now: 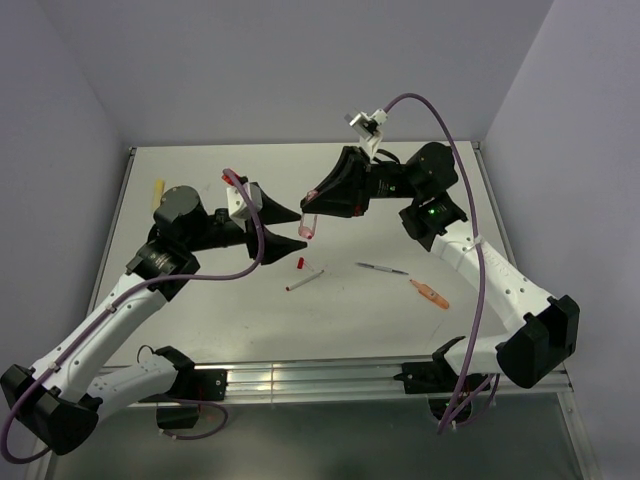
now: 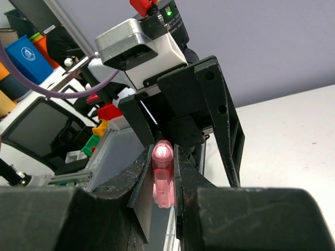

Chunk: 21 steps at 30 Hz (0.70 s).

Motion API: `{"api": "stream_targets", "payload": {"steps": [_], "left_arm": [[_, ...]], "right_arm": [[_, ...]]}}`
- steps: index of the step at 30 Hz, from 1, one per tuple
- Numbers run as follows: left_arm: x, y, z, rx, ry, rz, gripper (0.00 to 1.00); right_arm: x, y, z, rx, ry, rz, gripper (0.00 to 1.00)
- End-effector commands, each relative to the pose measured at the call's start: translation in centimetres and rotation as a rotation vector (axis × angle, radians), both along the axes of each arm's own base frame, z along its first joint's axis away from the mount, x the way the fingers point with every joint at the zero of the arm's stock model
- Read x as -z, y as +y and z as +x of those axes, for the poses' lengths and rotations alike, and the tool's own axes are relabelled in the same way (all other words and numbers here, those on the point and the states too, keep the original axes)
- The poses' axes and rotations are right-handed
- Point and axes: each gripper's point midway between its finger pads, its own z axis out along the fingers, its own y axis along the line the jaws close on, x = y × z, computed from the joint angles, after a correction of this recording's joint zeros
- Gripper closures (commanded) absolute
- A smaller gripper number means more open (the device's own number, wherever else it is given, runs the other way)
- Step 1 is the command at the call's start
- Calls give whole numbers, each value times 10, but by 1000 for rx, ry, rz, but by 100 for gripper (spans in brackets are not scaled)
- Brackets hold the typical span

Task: Insert the pens into the pen caps

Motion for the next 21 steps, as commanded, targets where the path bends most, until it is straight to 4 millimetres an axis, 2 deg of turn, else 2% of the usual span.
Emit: {"api": "stream_targets", "payload": {"steps": [1,4,8,13,16,19,21], "left_arm": [[-20,-2,-12,41,-29,-54,38],[-18,-2,-17,63,11,-47,45],[-13,-3,-23,82,57,-28,67],[-4,-2,-30,85,173,-28,77],[-8,-2,-34,91,229,-45,86],[-18,-3,-30,60,309,-83,98],[-23,-4,-30,56,345,-101,100]], "right_arm": [[-7,0,-6,-10,-46,31,100],[-6,0,-4,-3,-48,31,100],[-8,0,-2,9,-58,38,100],[-8,0,3,32,-67,42,100],[-4,-1,8,52,-72,41,100],[-2,-1,12,70,-73,39,100],[0,-1,16,83,-80,38,100]]}}
